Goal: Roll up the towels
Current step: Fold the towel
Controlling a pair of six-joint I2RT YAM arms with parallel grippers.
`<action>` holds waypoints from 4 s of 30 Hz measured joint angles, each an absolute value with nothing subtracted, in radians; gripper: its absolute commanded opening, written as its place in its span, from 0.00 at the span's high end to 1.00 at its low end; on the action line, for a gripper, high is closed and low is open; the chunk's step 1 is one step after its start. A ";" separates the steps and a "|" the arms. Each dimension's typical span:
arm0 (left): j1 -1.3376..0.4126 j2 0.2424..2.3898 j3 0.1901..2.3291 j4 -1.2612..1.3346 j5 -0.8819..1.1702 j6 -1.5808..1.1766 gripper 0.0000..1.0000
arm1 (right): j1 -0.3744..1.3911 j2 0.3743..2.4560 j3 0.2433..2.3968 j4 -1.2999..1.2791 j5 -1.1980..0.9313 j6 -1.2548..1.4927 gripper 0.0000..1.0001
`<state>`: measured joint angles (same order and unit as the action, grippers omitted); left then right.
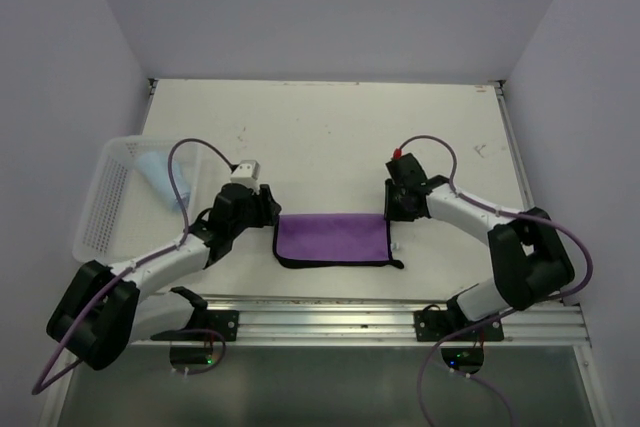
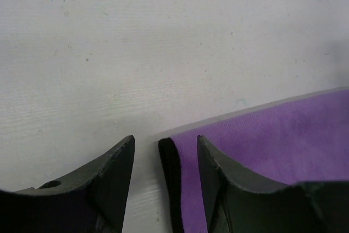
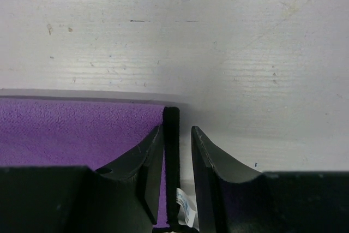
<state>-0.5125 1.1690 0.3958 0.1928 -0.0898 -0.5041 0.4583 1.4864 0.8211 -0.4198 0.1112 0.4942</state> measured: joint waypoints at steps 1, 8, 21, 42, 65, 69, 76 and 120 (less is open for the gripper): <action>-0.513 1.155 0.400 0.192 -0.087 -0.502 0.47 | 0.458 1.492 0.822 -0.420 0.114 0.494 0.69; -0.512 1.107 0.469 0.196 -0.004 -0.487 0.50 | 0.458 1.518 0.863 -0.436 0.115 0.493 0.66; -0.572 1.213 0.473 0.240 0.128 -0.514 0.79 | 0.469 1.439 1.007 -0.521 0.080 0.489 0.83; -0.579 1.394 0.415 0.346 0.148 -0.599 1.00 | 0.710 1.700 1.172 -0.376 -0.083 0.584 0.87; -0.579 1.440 0.415 0.379 0.134 -0.645 1.00 | 0.799 1.942 1.270 -0.277 -0.151 0.656 0.89; -0.579 1.440 0.415 0.377 0.134 -0.646 1.00 | 0.799 1.944 1.270 -0.273 -0.150 0.656 0.89; -0.579 1.440 0.415 0.352 0.120 -0.654 1.00 | 0.798 1.945 1.270 -0.272 -0.149 0.655 0.89; -0.579 1.442 0.430 0.322 0.097 -0.696 1.00 | 0.725 1.876 1.154 -0.265 -0.164 0.601 0.76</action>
